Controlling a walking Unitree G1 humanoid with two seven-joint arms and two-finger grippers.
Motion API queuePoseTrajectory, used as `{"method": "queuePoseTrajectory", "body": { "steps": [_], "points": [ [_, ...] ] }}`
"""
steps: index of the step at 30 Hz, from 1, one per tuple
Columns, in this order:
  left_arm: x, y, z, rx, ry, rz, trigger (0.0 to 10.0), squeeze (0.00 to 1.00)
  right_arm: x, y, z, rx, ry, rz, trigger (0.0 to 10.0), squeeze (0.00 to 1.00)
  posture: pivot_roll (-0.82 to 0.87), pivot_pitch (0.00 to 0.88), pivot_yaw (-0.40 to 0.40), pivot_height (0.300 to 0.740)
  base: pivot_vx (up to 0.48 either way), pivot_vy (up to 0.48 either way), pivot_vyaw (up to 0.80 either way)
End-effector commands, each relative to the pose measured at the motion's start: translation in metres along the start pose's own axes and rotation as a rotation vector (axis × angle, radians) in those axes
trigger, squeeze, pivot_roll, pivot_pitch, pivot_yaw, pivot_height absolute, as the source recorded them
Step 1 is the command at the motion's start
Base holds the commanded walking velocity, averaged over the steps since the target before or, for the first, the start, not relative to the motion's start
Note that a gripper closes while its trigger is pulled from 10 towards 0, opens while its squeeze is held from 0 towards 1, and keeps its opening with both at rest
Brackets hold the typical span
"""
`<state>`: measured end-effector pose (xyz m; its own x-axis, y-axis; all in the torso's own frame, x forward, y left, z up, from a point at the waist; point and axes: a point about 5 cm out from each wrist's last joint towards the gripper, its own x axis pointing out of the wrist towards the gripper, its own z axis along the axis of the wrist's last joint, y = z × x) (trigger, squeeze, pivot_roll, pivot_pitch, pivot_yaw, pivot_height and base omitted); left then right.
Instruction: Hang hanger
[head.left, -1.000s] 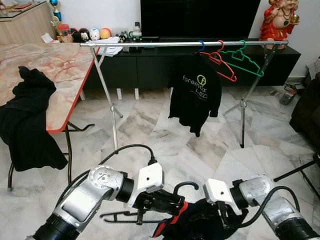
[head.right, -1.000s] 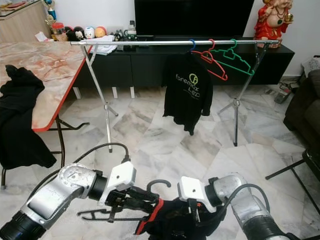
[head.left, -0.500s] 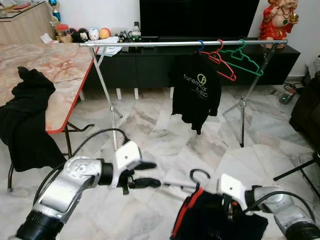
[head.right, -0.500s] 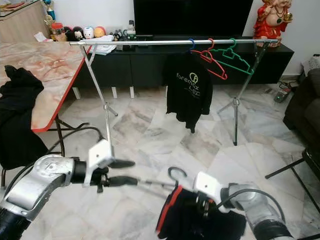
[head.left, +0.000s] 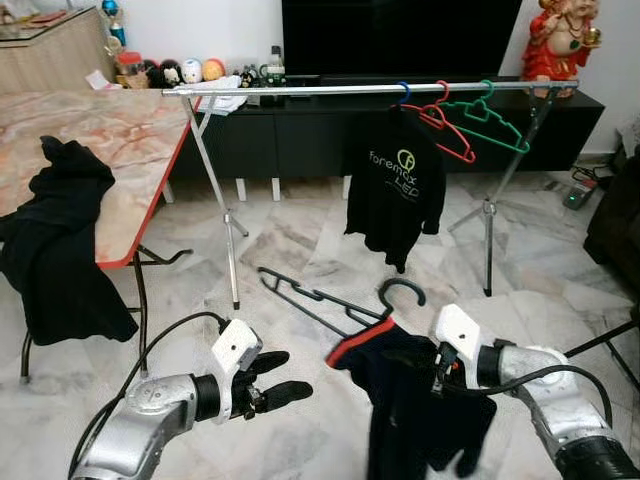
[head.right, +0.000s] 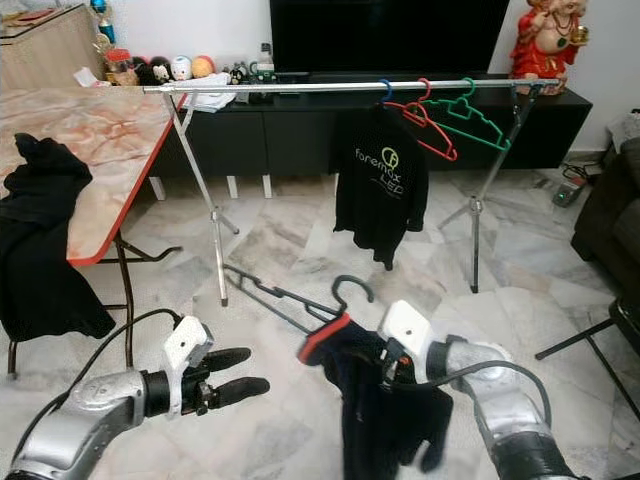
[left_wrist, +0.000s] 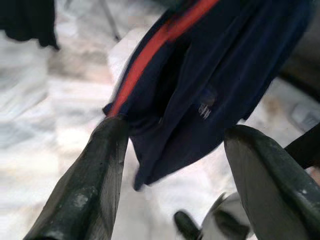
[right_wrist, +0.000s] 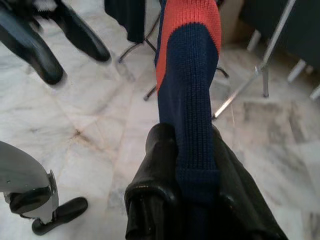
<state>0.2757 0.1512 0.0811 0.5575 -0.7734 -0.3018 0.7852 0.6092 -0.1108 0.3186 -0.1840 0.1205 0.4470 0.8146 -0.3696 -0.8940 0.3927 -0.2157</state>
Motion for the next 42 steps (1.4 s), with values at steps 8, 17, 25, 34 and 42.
{"method": "queuePoseTrajectory", "body": {
  "steps": [8, 17, 25, 34, 42],
  "points": [
    [0.009, 0.014, -0.031, 0.034, 0.077, 0.157, 10.0, 0.0, 0.0, -0.001, 0.055, -0.175, -0.099, 0.165, 0.0, 0.0, -0.03, 0.0, 0.014, 0.74, 0.0, 0.0, 0.0],
    [0.016, 0.01, -0.032, 0.076, 0.083, 0.113, 10.0, 0.0, 0.008, 0.004, 0.072, -0.203, -0.141, 0.19, 0.0, 0.0, -0.02, 0.0, 0.012, 0.74, 0.0, 0.0, 0.0],
    [0.02, 0.012, -0.029, 0.09, 0.087, 0.078, 8.7, 0.0, 0.009, 0.003, 0.078, -0.216, -0.147, 0.198, 0.0, 0.0, -0.03, 0.036, 0.011, 0.74, 0.0, 0.0, 0.0],
    [0.031, 0.015, -0.013, 0.103, 0.034, 0.044, 0.0, 0.0, 0.011, 0.002, 0.081, -0.209, -0.146, 0.188, 0.0, 0.0, -0.04, 0.066, 0.004, 0.74, 0.0, 0.0, 0.0],
    [0.034, 0.013, -0.014, 0.094, 0.032, 0.027, 0.0, 0.0, 0.009, -0.001, 0.083, -0.203, -0.15, 0.171, 0.0, 0.0, -0.04, 0.075, 0.003, 0.74, 0.0, 0.0, 0.0]
  ]
}}
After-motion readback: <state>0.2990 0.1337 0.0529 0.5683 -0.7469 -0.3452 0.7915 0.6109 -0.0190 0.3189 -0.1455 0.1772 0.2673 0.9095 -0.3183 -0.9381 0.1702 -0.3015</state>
